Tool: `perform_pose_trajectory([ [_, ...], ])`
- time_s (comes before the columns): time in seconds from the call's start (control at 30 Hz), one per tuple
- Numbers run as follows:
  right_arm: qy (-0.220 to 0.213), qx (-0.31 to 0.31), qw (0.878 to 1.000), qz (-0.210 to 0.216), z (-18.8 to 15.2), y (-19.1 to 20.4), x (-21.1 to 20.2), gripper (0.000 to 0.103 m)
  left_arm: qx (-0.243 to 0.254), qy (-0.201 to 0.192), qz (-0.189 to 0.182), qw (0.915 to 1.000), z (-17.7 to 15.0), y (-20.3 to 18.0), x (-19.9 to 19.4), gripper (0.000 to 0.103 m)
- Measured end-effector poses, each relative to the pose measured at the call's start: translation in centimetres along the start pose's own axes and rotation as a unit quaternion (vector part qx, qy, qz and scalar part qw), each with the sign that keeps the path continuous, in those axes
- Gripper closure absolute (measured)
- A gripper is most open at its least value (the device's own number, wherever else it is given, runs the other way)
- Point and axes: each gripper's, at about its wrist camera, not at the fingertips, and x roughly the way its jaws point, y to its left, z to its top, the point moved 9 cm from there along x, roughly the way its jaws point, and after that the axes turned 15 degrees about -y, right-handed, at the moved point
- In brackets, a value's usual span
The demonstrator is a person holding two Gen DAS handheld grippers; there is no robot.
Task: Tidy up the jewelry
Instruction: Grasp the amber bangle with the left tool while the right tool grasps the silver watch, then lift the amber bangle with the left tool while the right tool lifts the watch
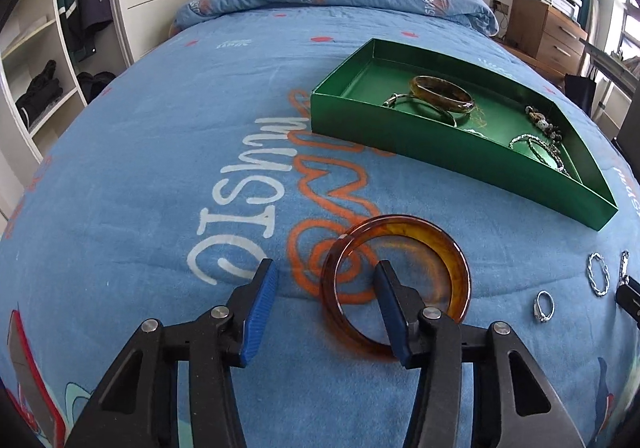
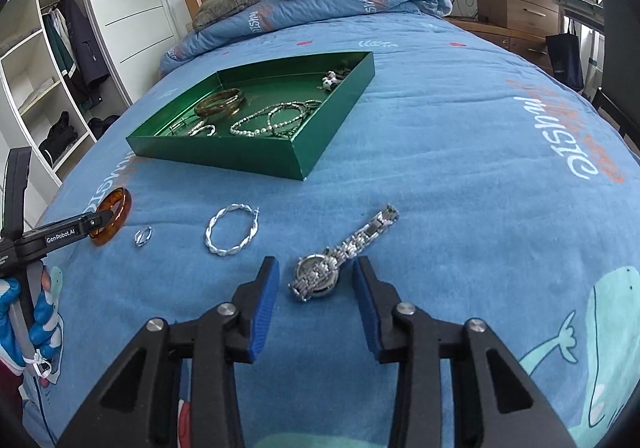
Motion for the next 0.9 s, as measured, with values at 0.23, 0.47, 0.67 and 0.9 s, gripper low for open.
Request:
perform_pose_trajectory([
  [0.23, -0.001, 0.000, 1.000, -0.006, 0.3, -0.1, 0.9, 0.073, 0.015, -0.006, -0.005, 0.9998, 0.2, -1.2, 0.3, 0.067],
  [0.47, 0.010, 0.020, 1.000, -0.010, 1.2, -0.6, 2.2, 0.077, 0.016, -0.007, -0.006, 0.9998, 0.4, -1.8, 0.4, 0.075],
  [0.67, 0.021, 0.016, 0.999, -0.033, 1.7, -0.7, 3.6, 0.079, 0.017, -0.008, -0.005, 0.9998, 0.4, -1.9, 0.5, 0.076],
  [0.9, 0.025, 0.008, 0.999, -0.046, 2.0, -0.8, 4.4, 0.083, 0.017, -0.011, -0.008, 0.9998, 0.4, -2.1, 0.5, 0.080],
])
